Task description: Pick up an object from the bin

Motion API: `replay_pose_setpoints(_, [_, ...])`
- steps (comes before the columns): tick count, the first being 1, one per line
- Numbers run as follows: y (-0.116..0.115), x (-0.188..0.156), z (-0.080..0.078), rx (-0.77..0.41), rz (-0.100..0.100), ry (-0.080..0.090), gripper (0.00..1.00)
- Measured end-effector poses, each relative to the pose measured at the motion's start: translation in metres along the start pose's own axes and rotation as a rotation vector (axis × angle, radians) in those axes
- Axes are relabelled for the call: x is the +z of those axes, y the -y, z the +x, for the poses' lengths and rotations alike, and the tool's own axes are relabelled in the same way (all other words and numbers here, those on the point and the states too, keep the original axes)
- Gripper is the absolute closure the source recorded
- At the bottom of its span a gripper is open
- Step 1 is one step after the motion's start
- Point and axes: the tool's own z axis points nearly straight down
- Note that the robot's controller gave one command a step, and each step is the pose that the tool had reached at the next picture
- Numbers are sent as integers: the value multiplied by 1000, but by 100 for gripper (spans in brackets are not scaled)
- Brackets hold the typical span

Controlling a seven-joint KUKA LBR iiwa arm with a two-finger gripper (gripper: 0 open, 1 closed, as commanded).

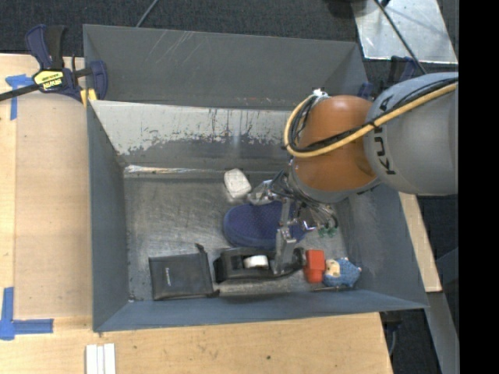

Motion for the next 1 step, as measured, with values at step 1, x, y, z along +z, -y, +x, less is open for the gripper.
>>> replay_pose_setpoints(1, [1,1,3,-3,0,-17,100])
